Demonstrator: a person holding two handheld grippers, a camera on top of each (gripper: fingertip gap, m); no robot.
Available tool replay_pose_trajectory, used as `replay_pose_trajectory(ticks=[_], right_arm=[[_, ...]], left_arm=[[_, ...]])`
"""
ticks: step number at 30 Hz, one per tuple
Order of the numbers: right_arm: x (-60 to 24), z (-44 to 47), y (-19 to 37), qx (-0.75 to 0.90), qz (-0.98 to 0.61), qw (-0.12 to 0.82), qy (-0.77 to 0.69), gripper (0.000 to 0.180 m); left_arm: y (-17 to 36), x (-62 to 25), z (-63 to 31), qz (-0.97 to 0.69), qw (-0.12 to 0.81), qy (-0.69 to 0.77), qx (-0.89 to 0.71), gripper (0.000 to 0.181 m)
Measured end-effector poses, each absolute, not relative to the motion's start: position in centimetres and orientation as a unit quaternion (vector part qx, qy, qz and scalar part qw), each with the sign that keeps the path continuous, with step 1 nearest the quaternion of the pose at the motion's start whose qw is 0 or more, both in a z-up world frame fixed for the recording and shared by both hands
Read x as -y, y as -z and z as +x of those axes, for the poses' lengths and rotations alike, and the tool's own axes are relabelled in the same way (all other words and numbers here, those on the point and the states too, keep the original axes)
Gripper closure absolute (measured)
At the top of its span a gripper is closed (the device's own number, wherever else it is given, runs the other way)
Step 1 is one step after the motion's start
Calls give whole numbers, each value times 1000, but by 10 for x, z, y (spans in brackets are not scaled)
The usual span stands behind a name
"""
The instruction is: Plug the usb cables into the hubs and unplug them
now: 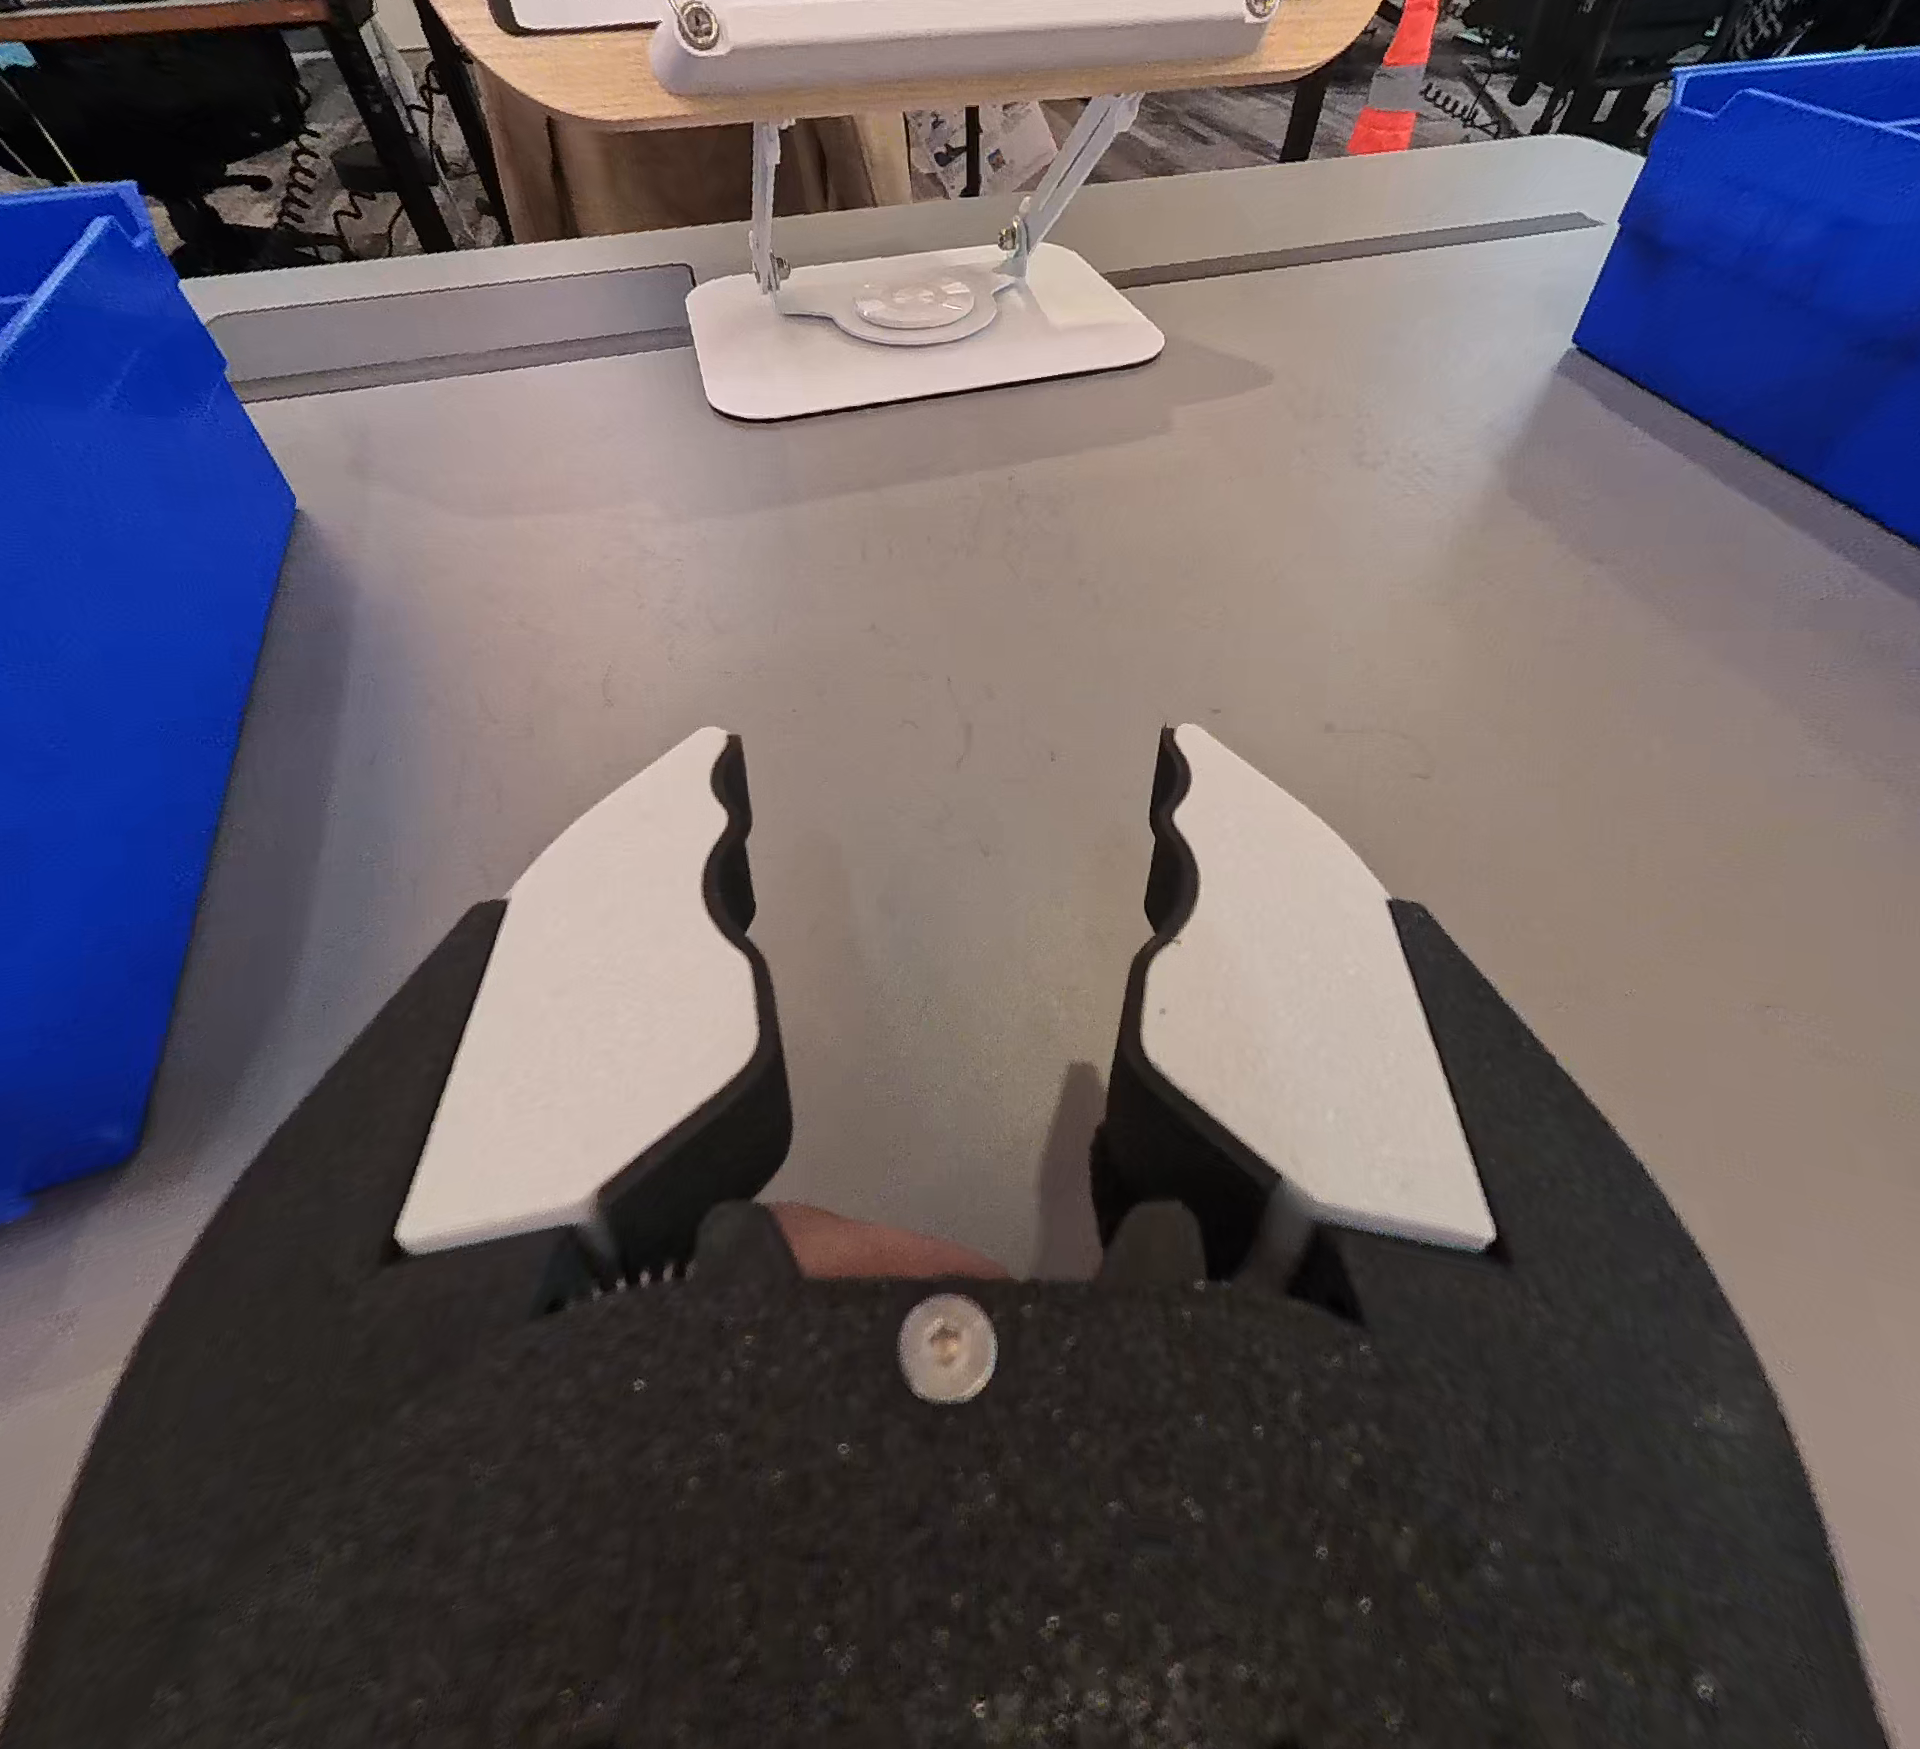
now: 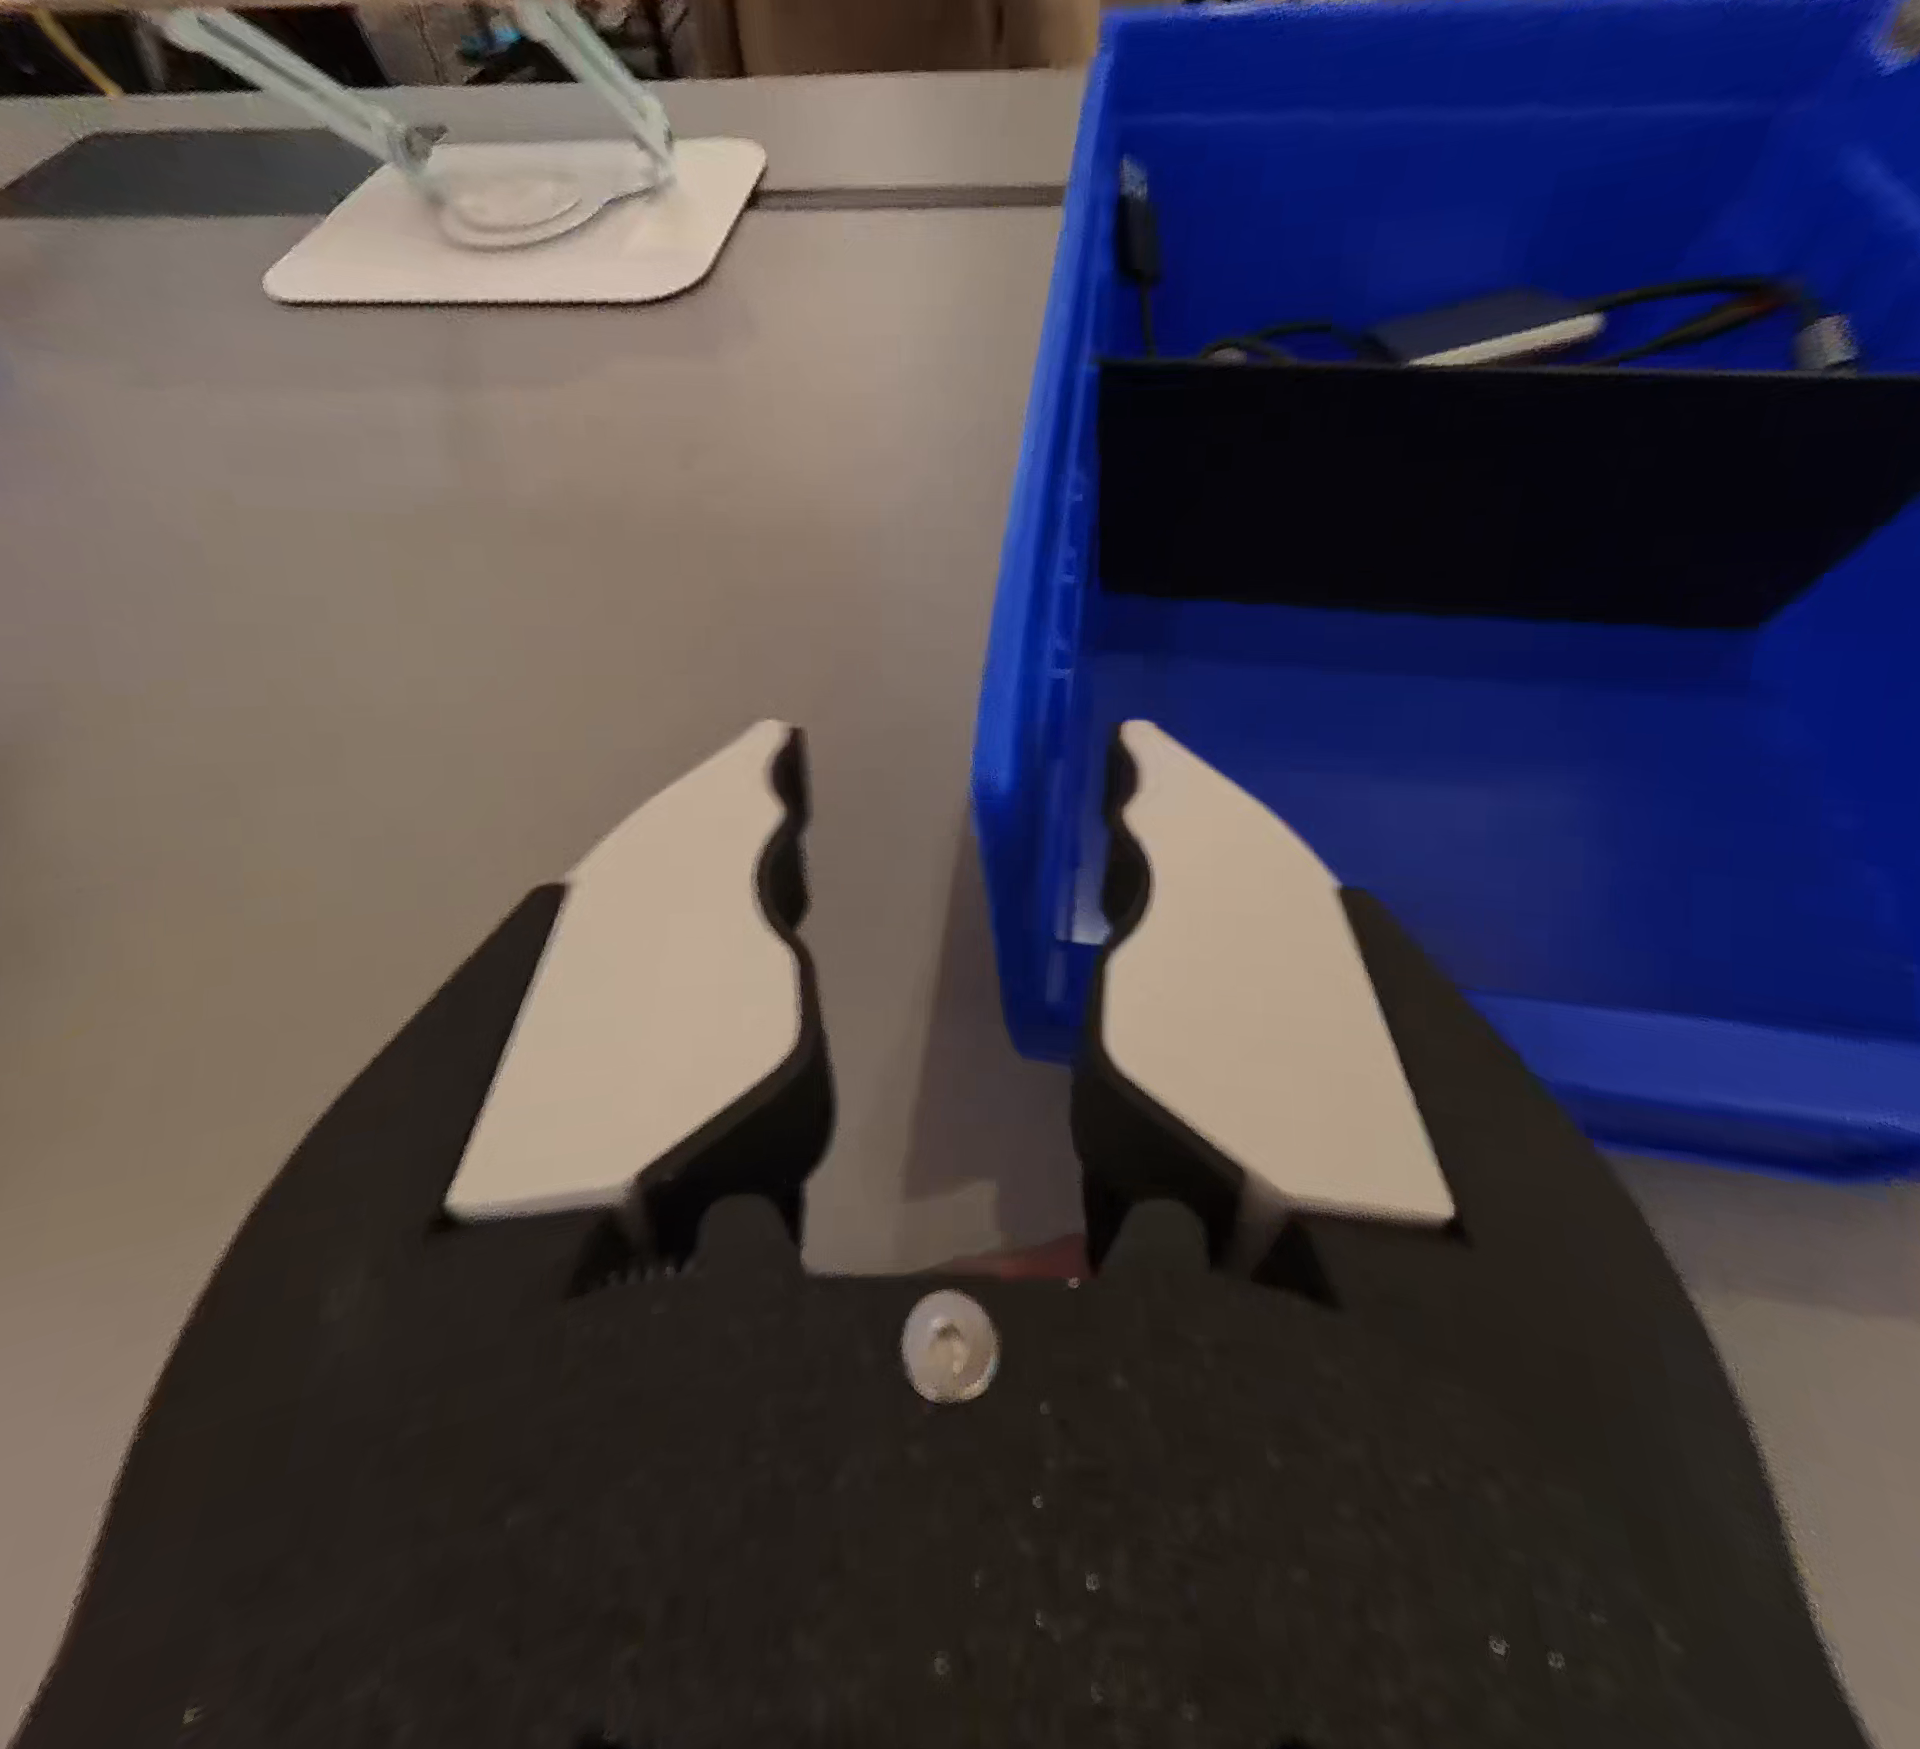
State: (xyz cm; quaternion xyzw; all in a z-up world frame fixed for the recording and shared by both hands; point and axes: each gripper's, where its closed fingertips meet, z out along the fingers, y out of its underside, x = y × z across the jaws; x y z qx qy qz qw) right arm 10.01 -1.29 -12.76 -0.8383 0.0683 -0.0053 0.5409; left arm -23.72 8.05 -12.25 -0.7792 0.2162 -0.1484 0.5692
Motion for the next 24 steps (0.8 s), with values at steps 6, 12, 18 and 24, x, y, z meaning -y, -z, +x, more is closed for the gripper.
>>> replay_pose_trajectory(ticks=[6,12,18,24], right_arm=[[6,31,125,0,-844,529,-94,135],[52,-78,107,131,-826,528,-148,133],[113,-32,73,52,-772,633,-24,120],[122,-7,100,-2,-774,633,-21,112]], left_arm=[[124,-81,-234,-778,570,138,-227,107],[119,-78,-233,-768,578,158,-227,107],[103,-60,-203,-717,588,245,-283,111],[120,-71,-131,-709,520,227,-420,102]])
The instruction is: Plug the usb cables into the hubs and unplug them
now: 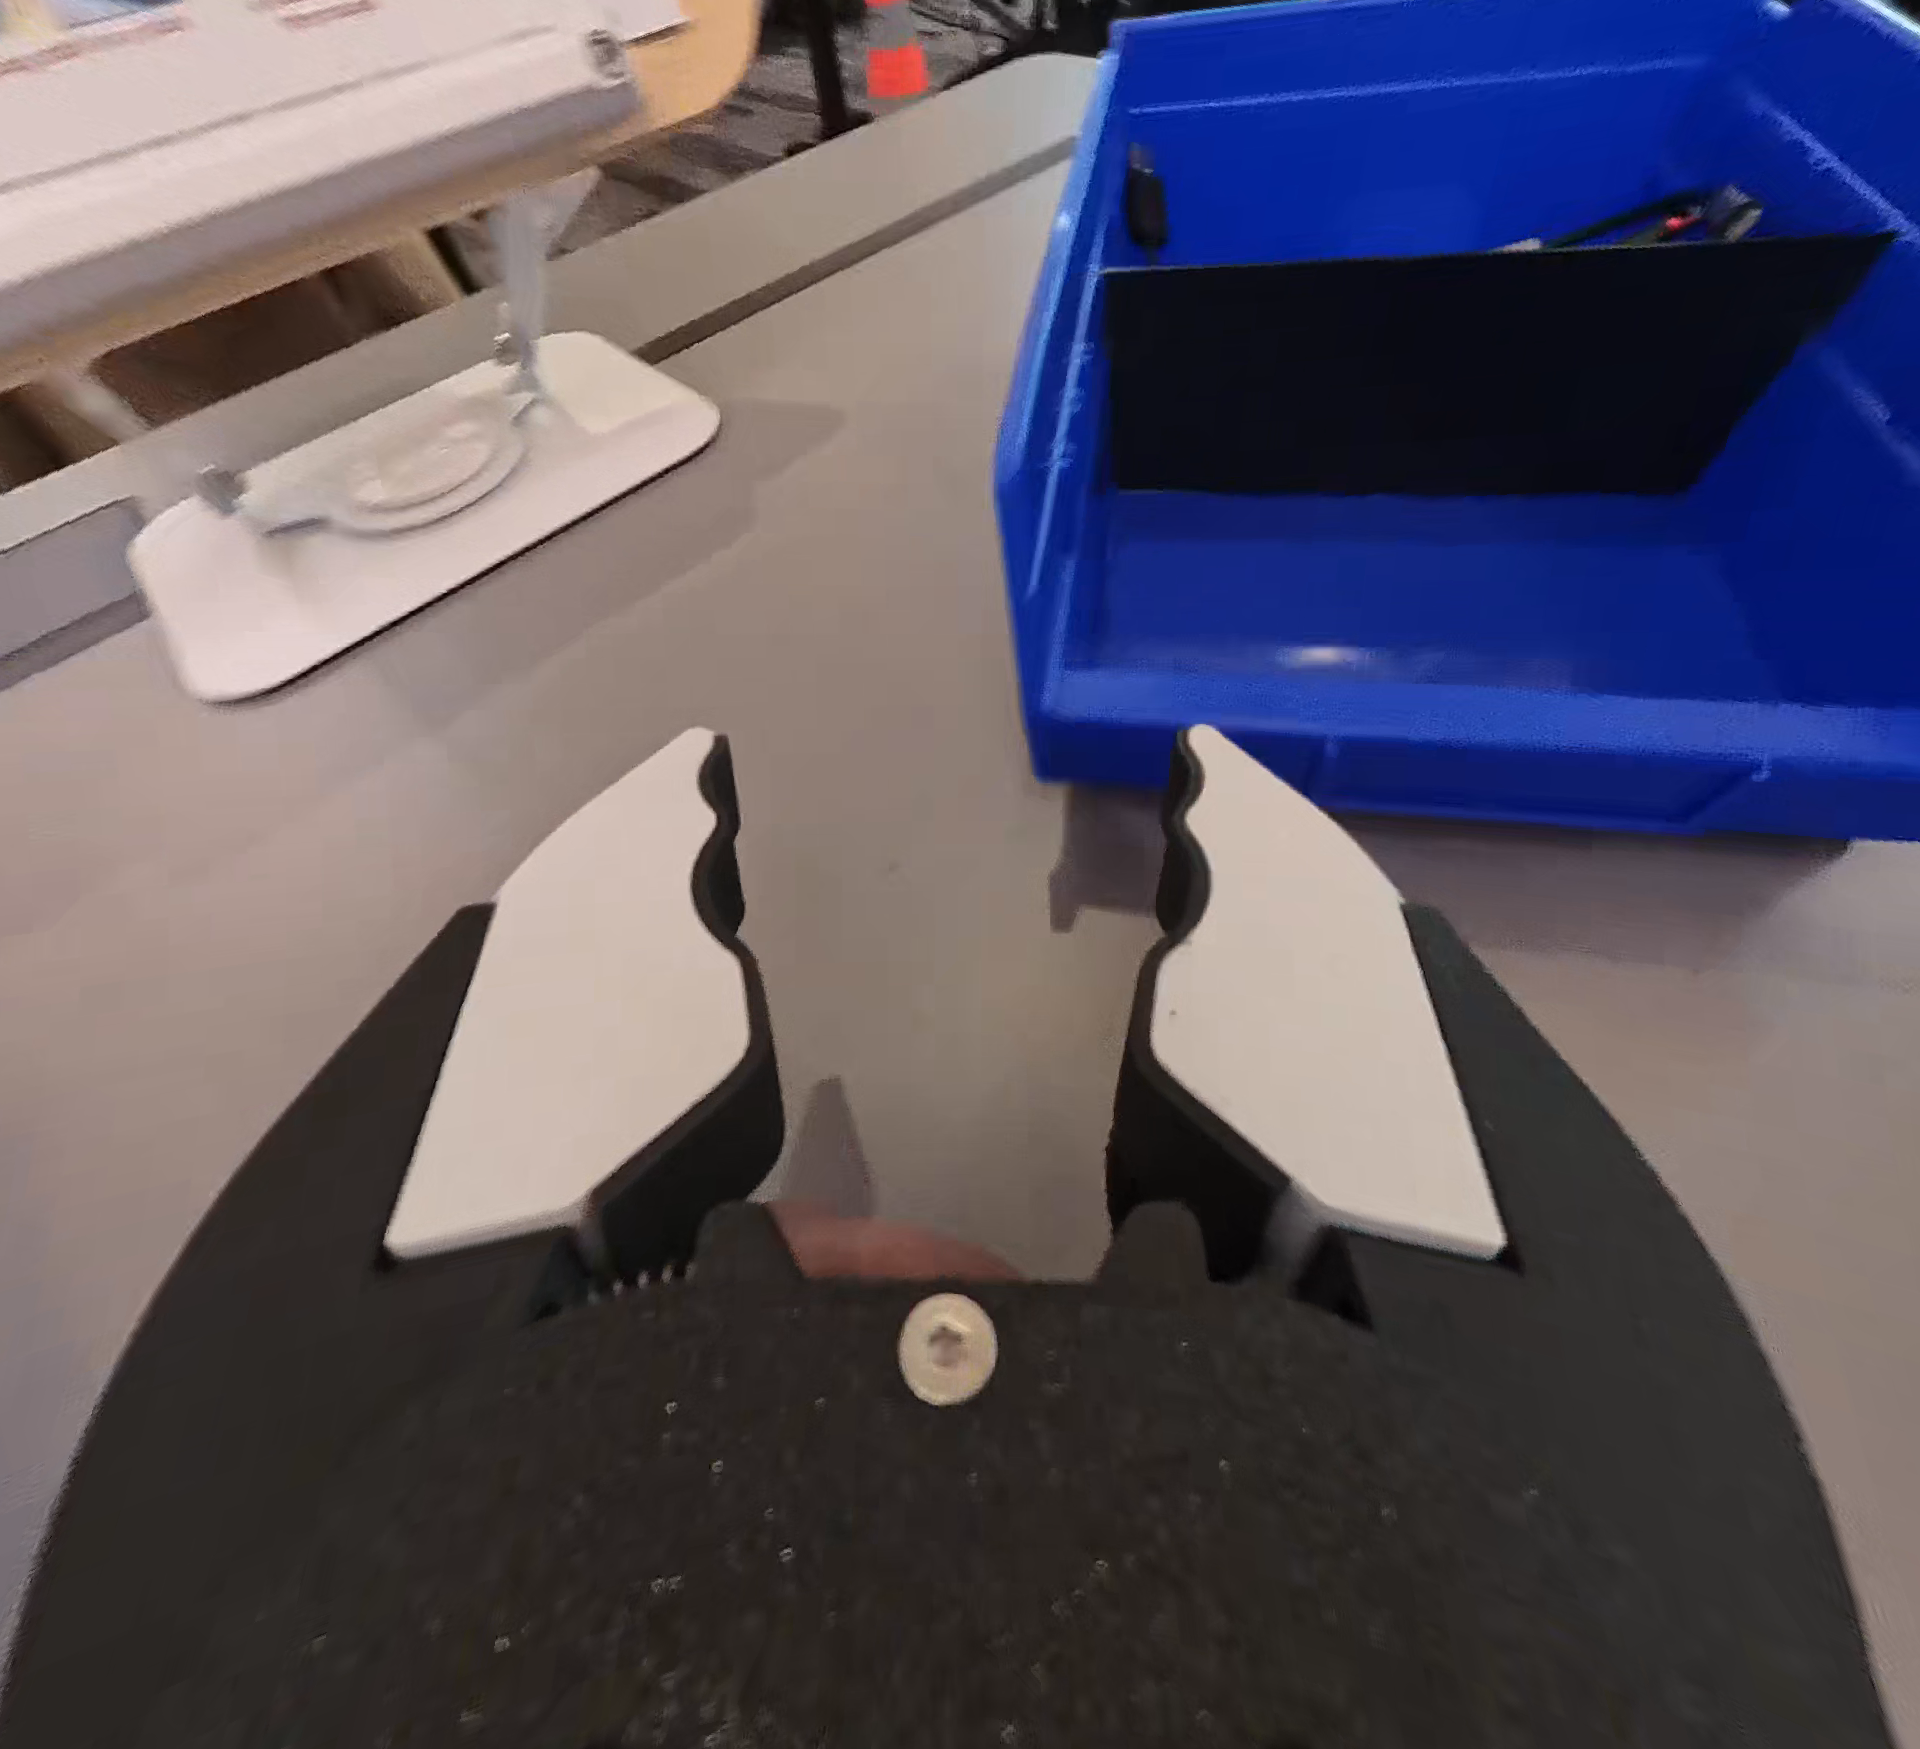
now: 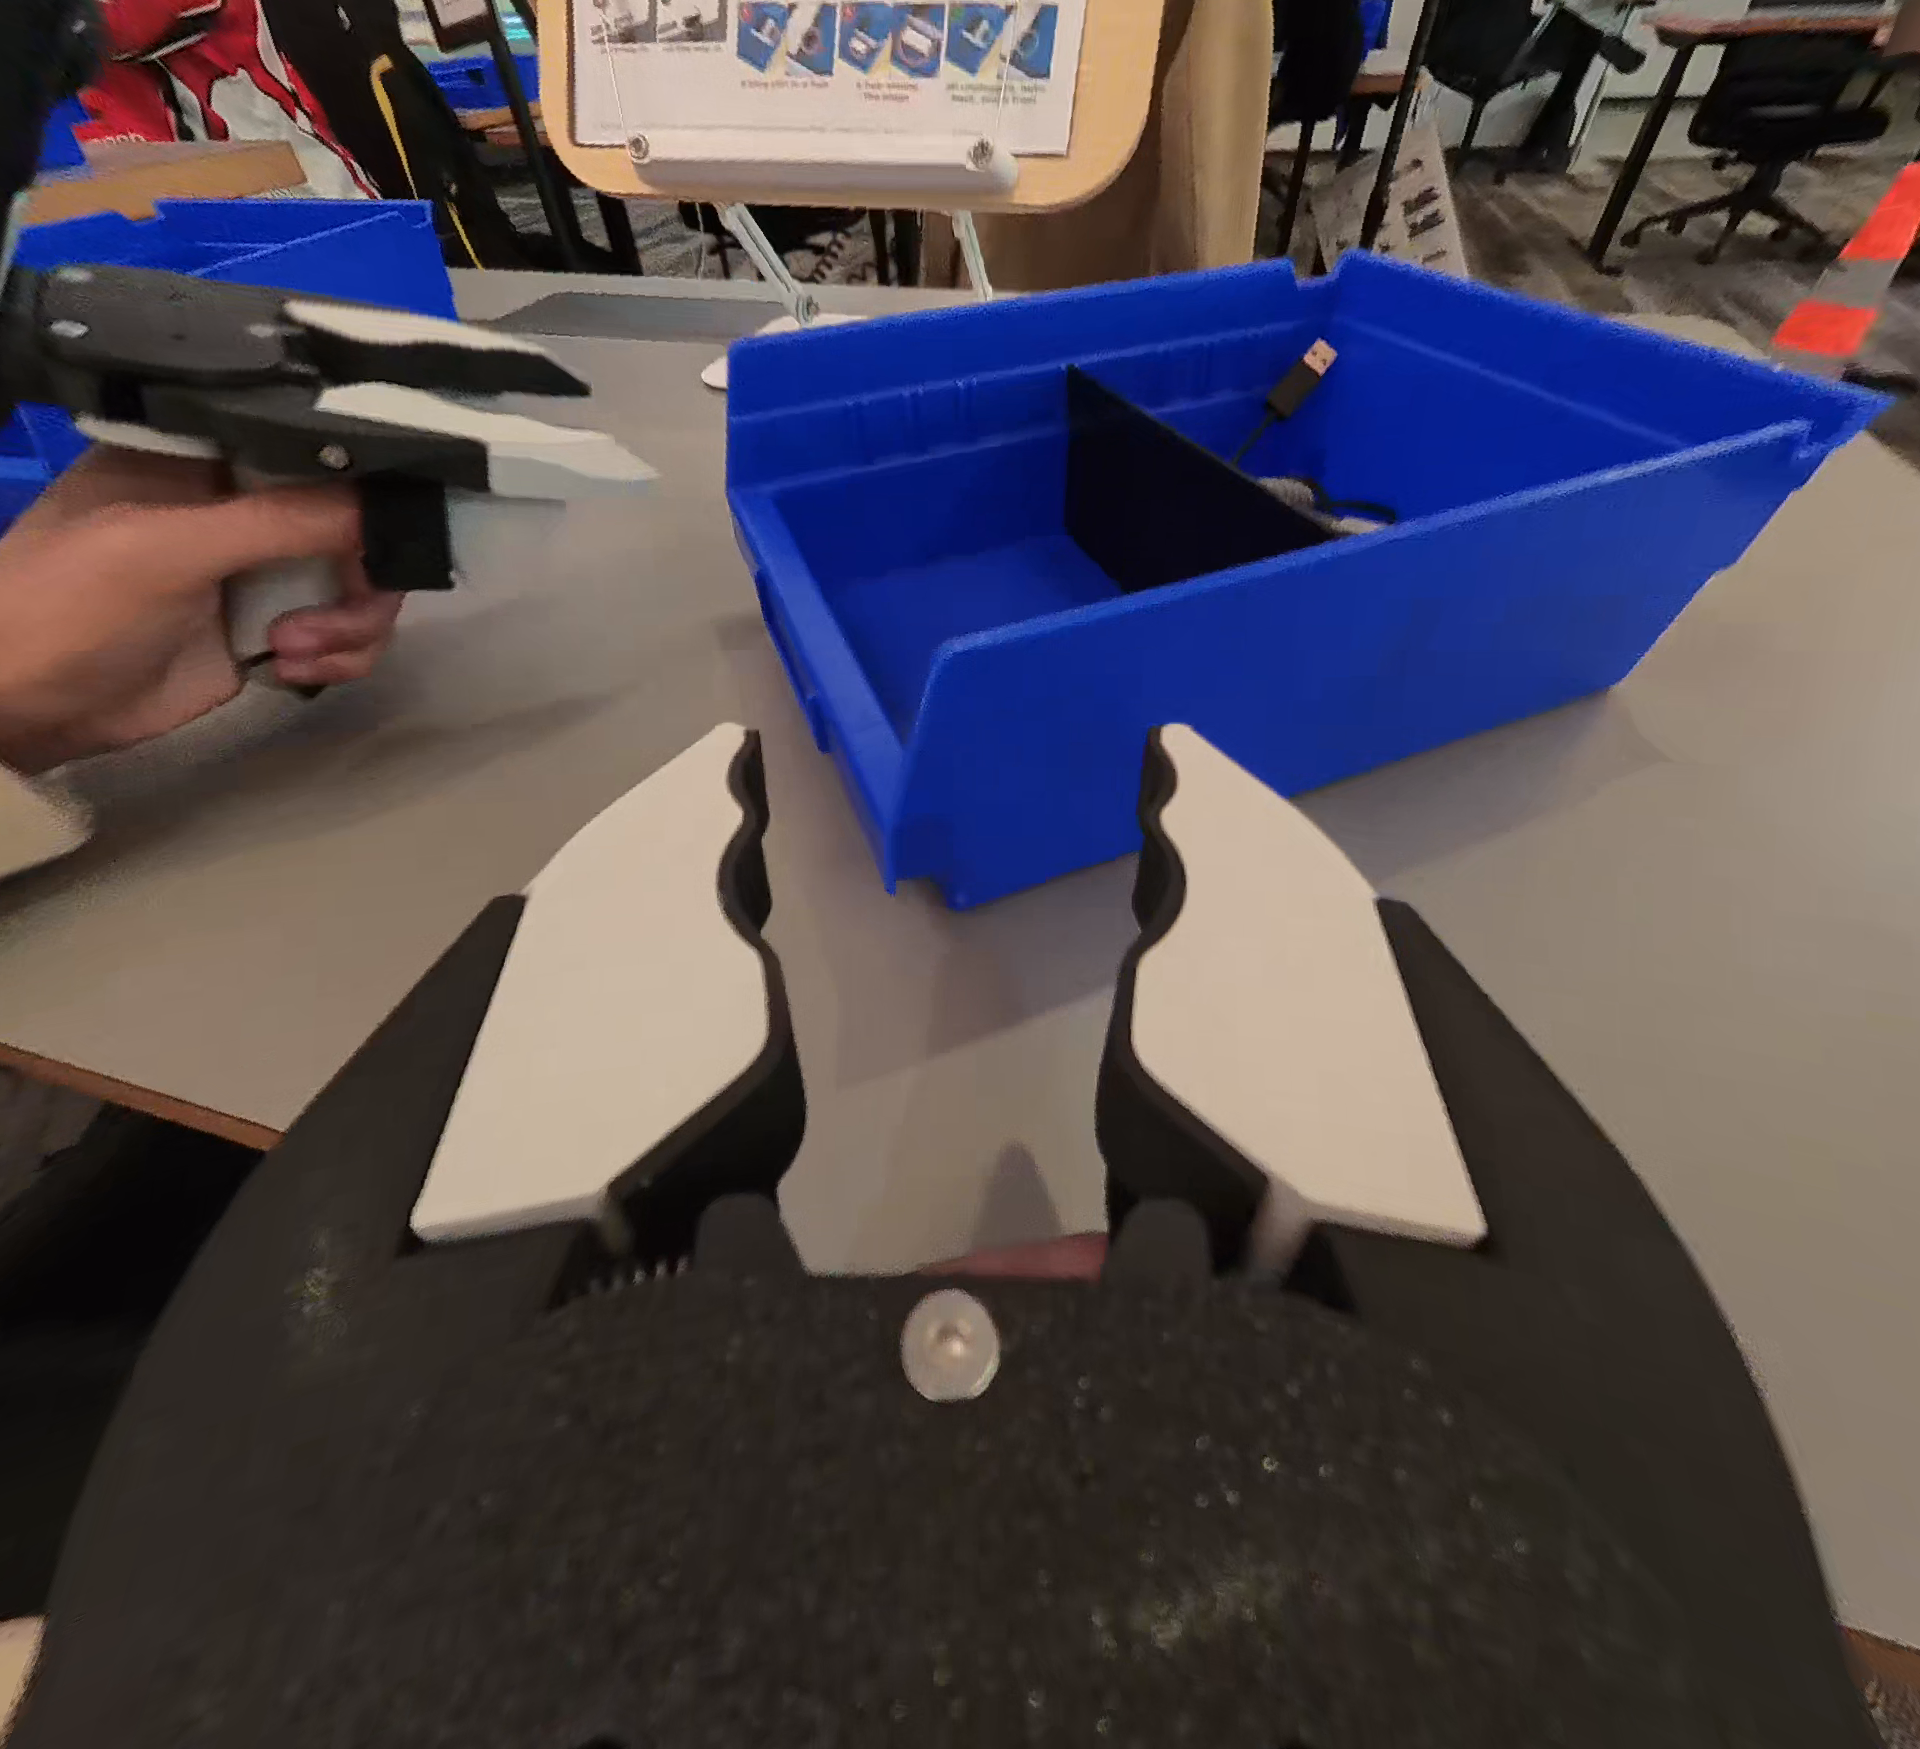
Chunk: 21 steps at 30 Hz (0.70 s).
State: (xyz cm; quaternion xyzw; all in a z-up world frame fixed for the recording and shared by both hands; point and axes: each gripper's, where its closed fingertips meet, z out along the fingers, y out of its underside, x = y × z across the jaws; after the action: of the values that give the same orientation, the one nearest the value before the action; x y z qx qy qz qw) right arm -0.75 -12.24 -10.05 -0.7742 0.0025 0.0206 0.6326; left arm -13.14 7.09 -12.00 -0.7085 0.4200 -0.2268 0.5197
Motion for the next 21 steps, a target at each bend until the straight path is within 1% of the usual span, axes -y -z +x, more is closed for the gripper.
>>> replay_pose_trajectory(ticks=[5,6,7,8,9,12,15,18,21], right_arm=[[115,-1,121,-13,-793,608,-21,110],[114,-1,124,-16,-796,604,-24,109],[114,0,126,-19,-799,601,-26,109],[114,1,127,-23,-800,599,-27,109],[114,1,128,-24,-801,598,-28,108],[116,5,130,-31,-804,594,-17,108],[116,11,133,-49,-805,591,-8,107],[117,26,130,-81,-798,597,9,108],[119,41,124,-111,-789,603,22,115]], left_arm=[[120,-84,-79,-717,476,248,-445,106],[123,-90,-73,-725,472,239,-441,110],[127,-93,-69,-733,466,234,-438,118],[130,-94,-65,-736,462,234,-436,134],[132,-93,-64,-737,463,233,-433,165],[132,-83,-66,-735,468,241,-427,170],[131,-53,-70,-742,463,264,-407,177],[130,-19,-83,-753,485,252,-368,178],[129,15,-103,-763,518,225,-315,177]])
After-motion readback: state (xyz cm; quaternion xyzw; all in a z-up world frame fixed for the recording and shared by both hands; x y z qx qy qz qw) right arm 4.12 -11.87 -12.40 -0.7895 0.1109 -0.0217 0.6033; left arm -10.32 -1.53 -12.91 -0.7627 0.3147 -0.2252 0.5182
